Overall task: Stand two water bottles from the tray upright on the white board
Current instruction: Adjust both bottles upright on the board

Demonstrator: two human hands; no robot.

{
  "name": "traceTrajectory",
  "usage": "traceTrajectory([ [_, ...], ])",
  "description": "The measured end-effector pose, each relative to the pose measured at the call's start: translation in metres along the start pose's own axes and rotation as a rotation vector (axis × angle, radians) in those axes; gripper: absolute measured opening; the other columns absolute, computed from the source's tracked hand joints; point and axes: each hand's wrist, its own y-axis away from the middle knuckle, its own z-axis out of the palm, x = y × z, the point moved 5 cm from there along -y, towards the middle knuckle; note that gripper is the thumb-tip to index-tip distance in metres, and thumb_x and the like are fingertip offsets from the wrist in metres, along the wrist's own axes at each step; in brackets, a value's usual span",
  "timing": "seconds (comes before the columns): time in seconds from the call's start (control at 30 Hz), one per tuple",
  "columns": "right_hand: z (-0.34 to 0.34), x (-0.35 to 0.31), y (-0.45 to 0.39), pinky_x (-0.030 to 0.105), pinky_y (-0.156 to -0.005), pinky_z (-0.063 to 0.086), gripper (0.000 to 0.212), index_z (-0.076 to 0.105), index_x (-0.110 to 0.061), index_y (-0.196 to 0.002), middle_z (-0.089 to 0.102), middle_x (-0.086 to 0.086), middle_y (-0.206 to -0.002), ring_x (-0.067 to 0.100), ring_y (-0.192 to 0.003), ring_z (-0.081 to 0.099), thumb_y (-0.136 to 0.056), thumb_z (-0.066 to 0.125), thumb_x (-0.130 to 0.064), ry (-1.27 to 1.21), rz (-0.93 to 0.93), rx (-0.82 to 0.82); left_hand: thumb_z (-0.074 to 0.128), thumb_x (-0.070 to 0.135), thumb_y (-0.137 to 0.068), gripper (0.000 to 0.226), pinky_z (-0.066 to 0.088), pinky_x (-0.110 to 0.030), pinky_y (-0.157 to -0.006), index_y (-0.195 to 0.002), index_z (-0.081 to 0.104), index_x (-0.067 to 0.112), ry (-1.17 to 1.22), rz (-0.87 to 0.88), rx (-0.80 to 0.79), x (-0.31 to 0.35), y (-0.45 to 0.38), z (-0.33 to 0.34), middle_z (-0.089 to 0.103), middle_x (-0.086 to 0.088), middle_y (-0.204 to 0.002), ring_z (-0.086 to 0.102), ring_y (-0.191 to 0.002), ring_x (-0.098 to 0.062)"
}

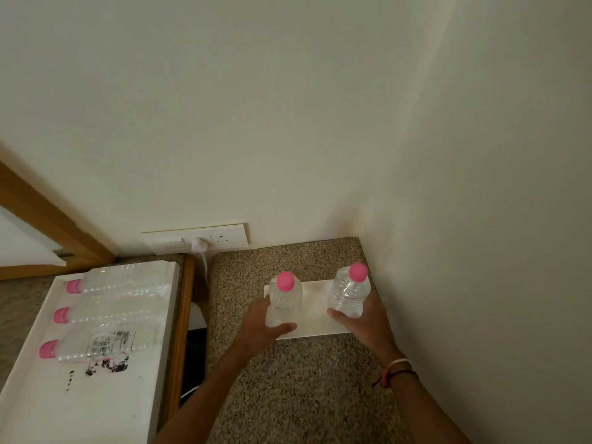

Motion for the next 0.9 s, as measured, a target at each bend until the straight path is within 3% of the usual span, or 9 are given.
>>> traceTrajectory([
  [0.17, 0.023, -0.007, 0.005, 0.036, -0.086, 0.055, 0.058, 0.065, -0.017, -0.118, 0.070, 0.001, -0.109, 0.019, -0.101, 0.066, -0.069, 0.089, -0.035, -0.001, 0.004, -0.060, 0.088, 0.033, -0.071, 0.058, 0.047, -0.017, -0.080, -0.121, 0.061, 0.025, -0.011, -0.042, 0.004, -0.014, 0.014, -0.018, 0.063, 0.012, -0.112, 0.063, -0.105, -0.012],
  [0.3, 0.038, -0.019, 0.008, 0.042, -0.087, 0.055, 0.063, 0.063, -0.018, -0.119, 0.067, 0.004, -0.111, 0.023, -0.103, 0.064, -0.066, 0.090, -0.037, 0.008, -0.051, -0.058, 0.091, 0.035, -0.068, 0.057, 0.042, -0.006, -0.073, -0.113, 0.056, 0.042, -0.043, -0.084, 0.063, -0.025, 0.025, -0.033, 0.057, 0.027, -0.106, 0.057, -0.102, -0.004],
  [0.4, 0.049, -0.024, 0.009, 0.039, -0.085, 0.056, 0.061, 0.064, -0.019, -0.117, 0.066, 0.004, -0.111, 0.023, -0.102, 0.063, -0.066, 0.089, -0.039, 0.022, -0.059, -0.066, 0.093, 0.042, -0.061, 0.072, 0.045, -0.018, -0.090, -0.121, 0.055, 0.035, -0.019, -0.116, 0.134, -0.031, 0.031, -0.037, 0.060, 0.020, -0.112, 0.055, -0.107, -0.006],
  [0.5, 0.053, -0.028, 0.011, 0.036, -0.080, 0.056, 0.058, 0.064, -0.019, -0.113, 0.065, 0.002, -0.106, 0.021, -0.098, 0.063, -0.065, 0.089, -0.041, 0.074, -0.067, -0.037, 0.093, 0.047, -0.058, 0.087, 0.044, -0.029, -0.093, -0.131, 0.053, 0.023, -0.026, -0.176, 0.199, -0.032, 0.034, -0.036, 0.064, 0.002, -0.125, 0.058, -0.115, -0.015],
  [0.63, 0.051, -0.030, 0.012, 0.038, -0.079, 0.058, 0.058, 0.065, -0.016, -0.112, 0.068, 0.003, -0.103, 0.022, -0.095, 0.065, -0.064, 0.090, -0.037, 0.102, -0.065, -0.010, 0.091, 0.048, -0.061, 0.095, 0.050, -0.044, -0.103, -0.139, 0.046, 0.016, -0.093, -0.267, 0.259, -0.033, 0.039, -0.034, 0.059, -0.009, -0.139, 0.055, -0.130, -0.028],
  [0.9, 0.046, -0.028, 0.008, 0.039, -0.080, 0.060, 0.059, 0.066, -0.009, -0.114, 0.071, 0.008, -0.106, 0.025, -0.096, 0.067, -0.065, 0.090, -0.032, 0.132, -0.029, -0.052, 0.089, 0.047, -0.065, 0.090, 0.051, -0.050, -0.104, -0.139, 0.048, 0.016, -0.153, -0.252, 0.246, -0.032, 0.039, -0.038, 0.062, -0.009, -0.137, 0.057, -0.127, -0.029],
])
